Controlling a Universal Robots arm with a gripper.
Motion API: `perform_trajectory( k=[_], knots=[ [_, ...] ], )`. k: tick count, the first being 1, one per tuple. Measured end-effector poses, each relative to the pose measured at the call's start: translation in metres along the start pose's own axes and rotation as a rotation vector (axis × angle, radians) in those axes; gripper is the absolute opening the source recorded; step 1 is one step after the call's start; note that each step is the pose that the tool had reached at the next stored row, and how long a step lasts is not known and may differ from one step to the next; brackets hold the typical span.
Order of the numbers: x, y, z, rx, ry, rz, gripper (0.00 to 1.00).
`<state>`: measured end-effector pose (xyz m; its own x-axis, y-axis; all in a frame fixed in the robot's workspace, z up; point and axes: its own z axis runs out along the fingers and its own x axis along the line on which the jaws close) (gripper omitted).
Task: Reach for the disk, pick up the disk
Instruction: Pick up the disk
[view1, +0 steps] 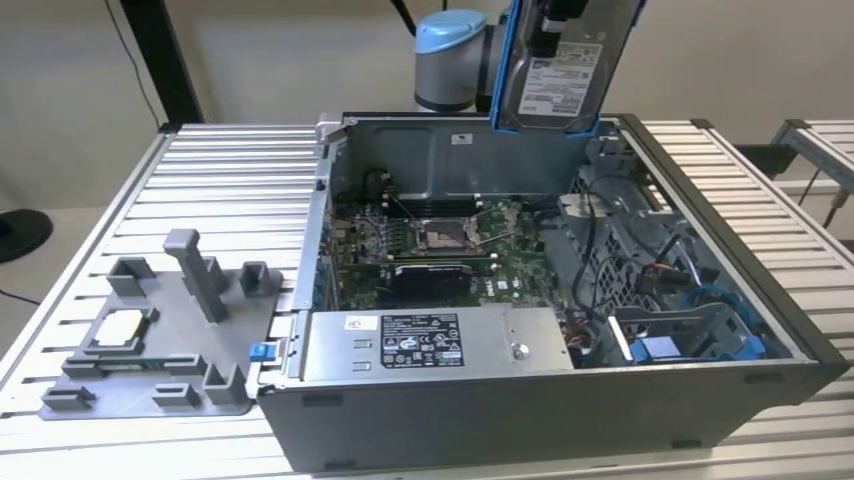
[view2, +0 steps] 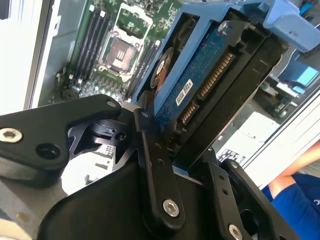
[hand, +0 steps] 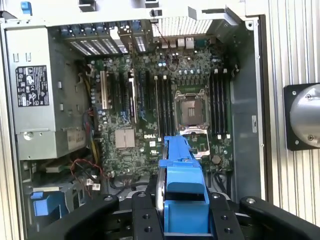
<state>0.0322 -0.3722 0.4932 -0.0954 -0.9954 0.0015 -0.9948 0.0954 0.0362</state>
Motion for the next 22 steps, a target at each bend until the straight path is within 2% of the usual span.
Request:
perform_trajectory(
  k=[10,22],
  knots=[
    [-0.0030,-0.0307,-0.0011,-0.0029,0.0002,0.000,0.00],
    [-0.0060,-0.0624,-0.0022,-0.0056,0.0005,0.000,0.00]
  ],
)
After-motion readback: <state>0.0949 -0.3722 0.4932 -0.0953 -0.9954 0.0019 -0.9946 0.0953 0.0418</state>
